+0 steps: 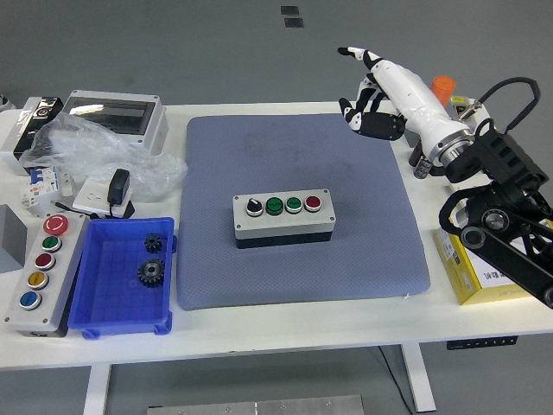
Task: Pick up the button,place it on the desk,press the button,press the button
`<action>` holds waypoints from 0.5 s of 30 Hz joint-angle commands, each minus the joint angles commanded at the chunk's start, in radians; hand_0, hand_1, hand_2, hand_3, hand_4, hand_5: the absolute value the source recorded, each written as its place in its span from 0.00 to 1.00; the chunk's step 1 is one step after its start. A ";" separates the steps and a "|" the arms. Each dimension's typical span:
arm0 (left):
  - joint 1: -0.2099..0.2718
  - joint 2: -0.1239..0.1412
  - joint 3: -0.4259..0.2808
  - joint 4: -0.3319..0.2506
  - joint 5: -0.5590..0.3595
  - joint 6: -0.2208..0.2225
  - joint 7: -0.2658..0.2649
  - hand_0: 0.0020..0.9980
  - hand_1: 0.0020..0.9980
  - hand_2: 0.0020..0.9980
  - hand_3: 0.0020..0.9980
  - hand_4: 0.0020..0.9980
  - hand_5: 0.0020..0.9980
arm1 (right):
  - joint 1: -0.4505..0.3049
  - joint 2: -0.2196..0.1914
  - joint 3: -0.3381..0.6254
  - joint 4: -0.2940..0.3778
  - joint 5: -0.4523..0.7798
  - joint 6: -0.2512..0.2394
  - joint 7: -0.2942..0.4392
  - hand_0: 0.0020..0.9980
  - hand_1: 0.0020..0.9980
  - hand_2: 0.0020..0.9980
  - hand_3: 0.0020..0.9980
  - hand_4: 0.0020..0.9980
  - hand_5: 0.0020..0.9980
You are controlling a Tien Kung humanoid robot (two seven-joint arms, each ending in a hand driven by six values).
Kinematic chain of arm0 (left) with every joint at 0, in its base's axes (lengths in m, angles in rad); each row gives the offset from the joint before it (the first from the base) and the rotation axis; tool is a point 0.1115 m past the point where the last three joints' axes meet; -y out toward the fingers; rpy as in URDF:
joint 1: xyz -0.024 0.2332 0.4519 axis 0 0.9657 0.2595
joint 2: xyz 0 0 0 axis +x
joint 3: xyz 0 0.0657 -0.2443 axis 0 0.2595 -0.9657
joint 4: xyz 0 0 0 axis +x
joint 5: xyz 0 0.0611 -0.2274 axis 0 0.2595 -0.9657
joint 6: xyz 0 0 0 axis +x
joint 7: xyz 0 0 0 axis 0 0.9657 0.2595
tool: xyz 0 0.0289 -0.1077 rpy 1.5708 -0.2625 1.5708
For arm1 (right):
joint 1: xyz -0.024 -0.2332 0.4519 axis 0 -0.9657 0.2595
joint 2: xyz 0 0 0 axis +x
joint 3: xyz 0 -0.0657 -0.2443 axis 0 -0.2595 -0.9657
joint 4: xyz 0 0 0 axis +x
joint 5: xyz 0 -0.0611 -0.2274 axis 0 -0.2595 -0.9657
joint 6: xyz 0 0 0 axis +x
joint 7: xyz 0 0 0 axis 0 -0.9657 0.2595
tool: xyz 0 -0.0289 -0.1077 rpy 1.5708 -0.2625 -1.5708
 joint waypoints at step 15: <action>-0.001 0.004 0.001 -0.001 -0.002 -0.003 -0.002 0.66 0.69 0.62 0.64 0.68 0.35 | 0.122 0.000 -0.008 -0.078 -0.275 0.304 -0.265 0.84 0.77 0.79 0.84 1.00 0.66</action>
